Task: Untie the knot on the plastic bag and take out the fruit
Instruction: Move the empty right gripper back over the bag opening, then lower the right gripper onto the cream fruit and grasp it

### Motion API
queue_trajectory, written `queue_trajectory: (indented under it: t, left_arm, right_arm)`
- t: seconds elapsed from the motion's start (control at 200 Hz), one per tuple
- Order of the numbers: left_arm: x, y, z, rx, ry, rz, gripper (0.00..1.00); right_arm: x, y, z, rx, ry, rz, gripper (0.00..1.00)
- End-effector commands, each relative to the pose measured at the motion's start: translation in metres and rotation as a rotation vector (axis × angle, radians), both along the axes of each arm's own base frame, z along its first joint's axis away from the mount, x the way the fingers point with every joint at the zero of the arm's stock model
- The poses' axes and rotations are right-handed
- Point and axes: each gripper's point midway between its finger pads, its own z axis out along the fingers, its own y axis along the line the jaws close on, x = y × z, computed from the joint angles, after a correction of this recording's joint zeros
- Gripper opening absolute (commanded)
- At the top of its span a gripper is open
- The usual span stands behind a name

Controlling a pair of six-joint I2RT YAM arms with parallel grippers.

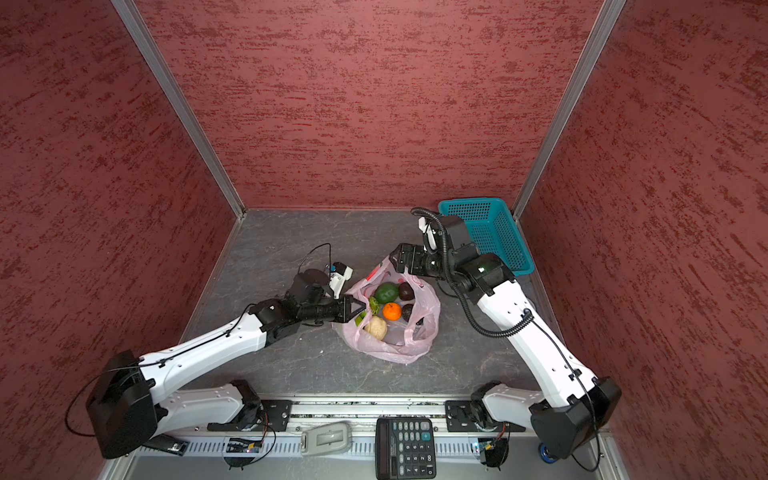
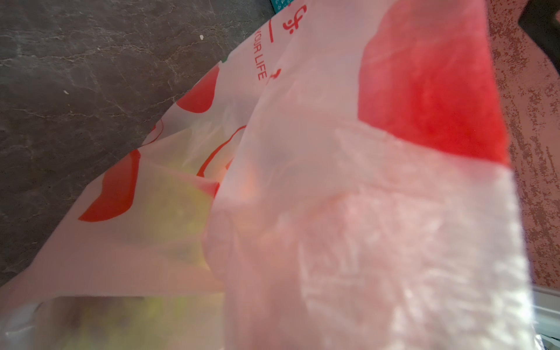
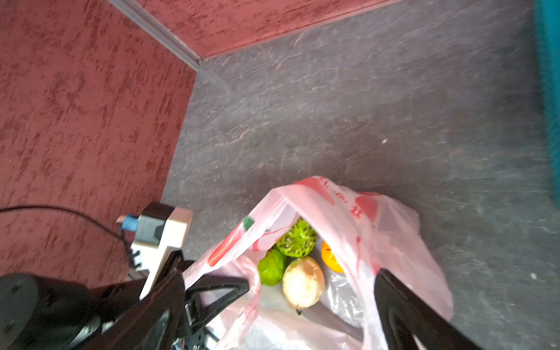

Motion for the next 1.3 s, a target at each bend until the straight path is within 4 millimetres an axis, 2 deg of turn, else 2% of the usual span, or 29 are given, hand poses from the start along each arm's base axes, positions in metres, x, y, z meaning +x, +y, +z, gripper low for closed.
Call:
queue_trajectory:
  t: [0.0, 0.175, 0.386, 0.586, 0.797, 1.082, 1.162, 1.177, 1.292]
  left_arm:
    - [-0.002, 0.005, 0.002, -0.004, -0.02, -0.001, 0.0]
    - [0.0, 0.009, 0.004, -0.005, -0.029, 0.012, 0.0]
    - [-0.004, 0.019, 0.003, 0.004, -0.028, 0.027, 0.0]
    - [-0.01, 0.028, -0.002, 0.021, -0.016, 0.024, 0.0]
    - [-0.015, 0.027, -0.003, 0.015, -0.006, 0.011, 0.0]
    - [-0.013, 0.022, 0.006, -0.006, -0.026, 0.019, 0.0]
    - [-0.014, 0.021, 0.006, -0.006, -0.025, 0.015, 0.0]
    - [-0.014, 0.021, 0.006, -0.004, -0.024, 0.015, 0.0]
    - [-0.018, 0.022, 0.001, 0.006, -0.01, 0.011, 0.0]
  right_arm:
    - [-0.023, 0.017, -0.001, 0.006, 0.04, 0.04, 0.98]
    - [-0.053, 0.047, -0.02, -0.047, 0.082, 0.112, 0.96]
    - [-0.072, 0.058, -0.065, -0.144, 0.13, 0.131, 0.92]
    - [-0.074, 0.057, -0.112, -0.206, 0.17, 0.093, 0.86]
    - [-0.072, 0.052, -0.157, -0.257, 0.199, 0.033, 0.8]
    - [-0.061, 0.062, -0.192, -0.323, 0.175, 0.006, 0.8]
    - [-0.056, 0.065, -0.194, -0.324, 0.168, -0.004, 0.8]
    - [-0.055, 0.065, -0.202, -0.344, 0.182, -0.006, 0.8]
    - [-0.053, 0.067, -0.217, -0.361, 0.202, -0.025, 0.82]
